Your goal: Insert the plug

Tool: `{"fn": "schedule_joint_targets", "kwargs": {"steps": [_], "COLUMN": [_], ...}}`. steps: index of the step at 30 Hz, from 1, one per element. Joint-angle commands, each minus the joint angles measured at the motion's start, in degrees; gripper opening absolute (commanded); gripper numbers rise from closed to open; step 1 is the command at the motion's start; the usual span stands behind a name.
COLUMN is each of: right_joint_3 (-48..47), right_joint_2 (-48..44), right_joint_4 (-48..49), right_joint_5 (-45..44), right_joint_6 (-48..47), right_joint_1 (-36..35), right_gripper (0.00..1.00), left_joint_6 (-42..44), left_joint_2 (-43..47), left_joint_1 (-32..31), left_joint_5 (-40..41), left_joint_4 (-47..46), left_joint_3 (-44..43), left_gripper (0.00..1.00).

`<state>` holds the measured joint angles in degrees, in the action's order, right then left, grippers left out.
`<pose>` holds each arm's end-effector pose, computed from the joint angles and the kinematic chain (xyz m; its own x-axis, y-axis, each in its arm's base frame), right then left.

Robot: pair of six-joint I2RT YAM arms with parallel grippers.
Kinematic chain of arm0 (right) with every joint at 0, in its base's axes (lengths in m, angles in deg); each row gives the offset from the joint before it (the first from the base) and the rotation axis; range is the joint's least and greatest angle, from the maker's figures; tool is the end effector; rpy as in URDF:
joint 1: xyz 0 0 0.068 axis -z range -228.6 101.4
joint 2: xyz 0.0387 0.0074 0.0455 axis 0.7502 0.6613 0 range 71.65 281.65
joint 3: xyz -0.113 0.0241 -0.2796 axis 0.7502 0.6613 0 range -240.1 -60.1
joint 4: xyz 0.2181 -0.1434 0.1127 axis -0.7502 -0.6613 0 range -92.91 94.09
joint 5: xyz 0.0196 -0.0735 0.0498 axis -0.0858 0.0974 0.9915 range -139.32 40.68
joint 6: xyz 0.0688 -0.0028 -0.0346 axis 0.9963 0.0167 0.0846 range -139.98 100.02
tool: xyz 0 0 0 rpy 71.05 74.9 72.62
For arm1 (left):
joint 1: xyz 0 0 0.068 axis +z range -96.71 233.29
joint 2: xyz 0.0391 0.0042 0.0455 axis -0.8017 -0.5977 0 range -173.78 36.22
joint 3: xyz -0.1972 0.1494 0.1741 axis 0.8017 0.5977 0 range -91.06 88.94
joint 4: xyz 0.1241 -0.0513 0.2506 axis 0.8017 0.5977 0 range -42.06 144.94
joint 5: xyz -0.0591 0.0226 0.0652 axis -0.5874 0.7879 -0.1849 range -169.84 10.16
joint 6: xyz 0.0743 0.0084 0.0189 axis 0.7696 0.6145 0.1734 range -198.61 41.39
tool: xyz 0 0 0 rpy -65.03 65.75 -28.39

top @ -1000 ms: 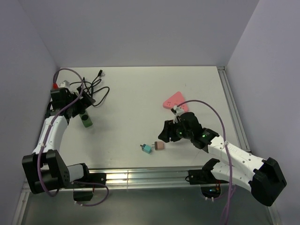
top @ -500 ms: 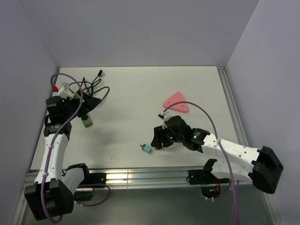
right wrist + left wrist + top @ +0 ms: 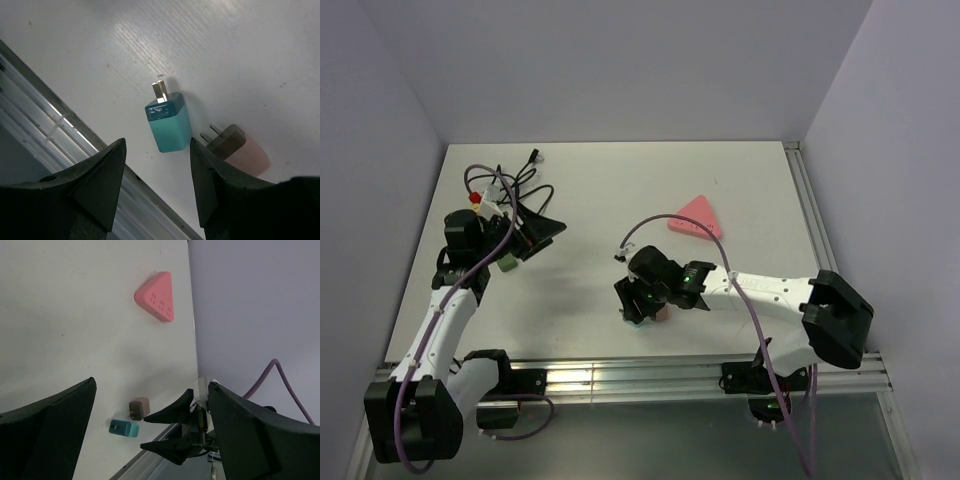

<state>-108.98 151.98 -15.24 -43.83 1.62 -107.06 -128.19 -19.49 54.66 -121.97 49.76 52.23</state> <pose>0.1619 0.2758 0.2068 -0.7008 -0.4411 -0.5606 -0.6689 0.6793 0.3018 0.2437 -0.0382 0.2824 -0.6942 -0.5813 -0.4244 0.1244 0.4839 -0.8662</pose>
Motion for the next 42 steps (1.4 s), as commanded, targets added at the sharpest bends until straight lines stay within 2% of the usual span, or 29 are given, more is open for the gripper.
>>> {"fn": "schedule_joint_targets", "kwargs": {"steps": [1, 6, 11, 20, 23, 26, 27, 28, 29, 36, 42], "right_joint_3": [-3.6, -6.9, -8.6, -7.3, -7.3, -7.5, -7.6, -7.8, -7.9, -6.1, -5.3], "right_joint_2": [2.4, 8.0, 11.8, 11.9, 12.7, 12.7, 12.7, 12.2, 11.9, 5.5, -4.6], "right_joint_4": [-2.9, -4.1, -3.5, -0.8, 0.3, 1.0, 1.1, 1.2, 1.7, 7.1, 11.0], "right_joint_5": [-0.8, -2.1, -2.2, -0.8, -0.1, -0.6, -0.5, -0.3, -0.3, 0.7, -0.3], "right_joint_6": [-4.3, -6.1, -5.7, -3.9, -3.1, -2.4, -2.2, -2.0, -1.9, 4.5, 11.9], "right_joint_1": [-0.6, -0.6, -0.8, -0.7, -0.8, -0.8, -0.7, -0.8, -0.7, -0.3, 2.1], "right_gripper": [0.61, 0.59, 0.56, 0.41, 0.32, 0.16, 0.07, 0.02, 0.0, 0.0, 0.0], "left_joint_6": [-3.2, -2.0, 0.3, 3.9, 4.6, 5.0, 5.6, 5.9, 6.2, 8.7, 9.1], "left_joint_2": [4.0, 7.9, 6.6, 6.9, 6.9, 7.2, 7.3, 7.5, 7.8, 11.6, 15.0], "left_joint_1": [-0.5, -0.7, -0.7, -0.7, -0.7, -0.7, -0.7, -0.7, -0.7, -2.6, -5.8], "left_joint_5": [-2.9, -2.3, -3.3, -4.7, -5.4, -6.4, -6.5, -6.3, -6.3, -0.7, 3.8], "left_joint_4": [-3.6, 0.9, 3.4, 5.9, 6.0, 5.7, 6.0, 6.3, 6.5, 7.4, 3.1], "left_joint_3": [1.5, 2.3, 0.4, -0.7, -1.0, -1.5, -2.0, -2.7, -2.9, -6.1, -6.1], "left_gripper": [0.98, 0.94, 0.87, 0.7, 0.63, 0.6, 0.61, 0.73, 0.78, 1.0, 0.99]}}
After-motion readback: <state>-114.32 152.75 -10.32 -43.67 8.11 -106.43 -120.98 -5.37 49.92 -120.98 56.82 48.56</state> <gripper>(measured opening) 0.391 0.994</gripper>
